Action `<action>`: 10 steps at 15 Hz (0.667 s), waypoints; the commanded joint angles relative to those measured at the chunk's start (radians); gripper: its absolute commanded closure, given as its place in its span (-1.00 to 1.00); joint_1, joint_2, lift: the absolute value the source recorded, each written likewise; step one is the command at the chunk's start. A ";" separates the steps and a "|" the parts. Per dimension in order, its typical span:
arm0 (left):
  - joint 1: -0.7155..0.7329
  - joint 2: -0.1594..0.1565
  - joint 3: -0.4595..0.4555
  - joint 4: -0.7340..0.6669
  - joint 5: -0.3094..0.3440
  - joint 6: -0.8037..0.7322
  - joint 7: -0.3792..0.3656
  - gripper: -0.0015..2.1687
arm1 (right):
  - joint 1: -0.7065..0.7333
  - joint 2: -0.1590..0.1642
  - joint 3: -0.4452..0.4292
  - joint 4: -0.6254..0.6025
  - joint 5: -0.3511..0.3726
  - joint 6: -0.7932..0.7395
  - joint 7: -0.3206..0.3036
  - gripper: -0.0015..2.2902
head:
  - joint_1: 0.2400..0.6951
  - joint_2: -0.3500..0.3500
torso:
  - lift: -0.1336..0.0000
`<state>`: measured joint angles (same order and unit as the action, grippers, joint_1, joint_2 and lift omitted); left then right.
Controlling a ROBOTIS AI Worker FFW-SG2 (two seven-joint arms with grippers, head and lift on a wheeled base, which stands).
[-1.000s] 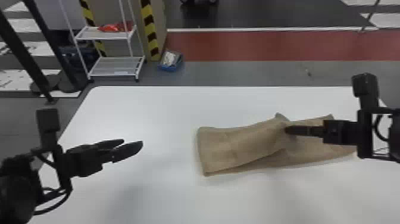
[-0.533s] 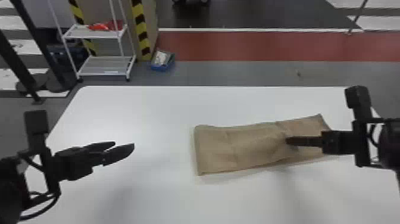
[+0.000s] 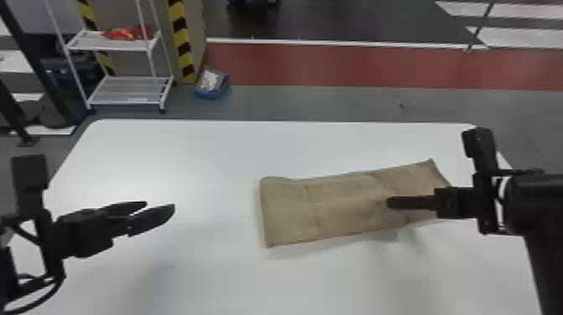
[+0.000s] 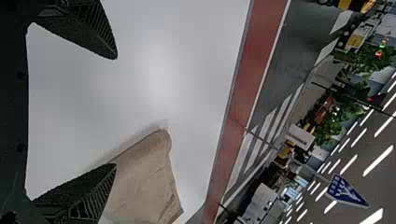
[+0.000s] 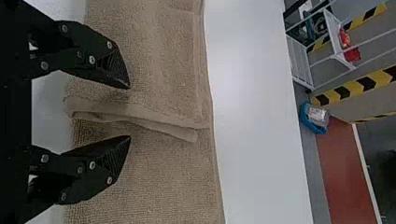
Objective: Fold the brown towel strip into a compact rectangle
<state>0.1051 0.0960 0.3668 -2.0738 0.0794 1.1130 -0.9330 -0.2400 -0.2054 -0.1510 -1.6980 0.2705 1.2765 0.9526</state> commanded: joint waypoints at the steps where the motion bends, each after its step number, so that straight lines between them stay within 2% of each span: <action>1: 0.002 0.001 0.003 0.000 0.000 0.000 -0.001 -0.94 | -0.027 0.008 0.004 0.046 0.009 -0.019 -0.006 -0.71 | 1.00 -0.13 | -0.80; 4: 0.005 0.001 0.012 0.000 0.000 0.000 -0.004 -0.94 | -0.048 0.014 0.019 0.090 0.016 -0.047 -0.032 -0.74 | 1.00 -0.12 | -0.80; 7: 0.005 0.004 0.014 0.000 0.000 0.000 -0.009 -0.94 | -0.061 0.047 0.024 0.109 0.016 -0.068 -0.045 -0.74 | 1.00 -0.09 | -0.80; 10: 0.005 0.007 0.015 0.001 0.000 0.000 -0.010 -0.94 | -0.071 0.063 0.045 0.121 0.019 -0.071 -0.052 -0.72 | 1.00 -0.03 | -0.80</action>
<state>0.1104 0.1004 0.3809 -2.0738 0.0798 1.1130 -0.9432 -0.3068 -0.1498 -0.1148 -1.5827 0.2874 1.2056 0.9020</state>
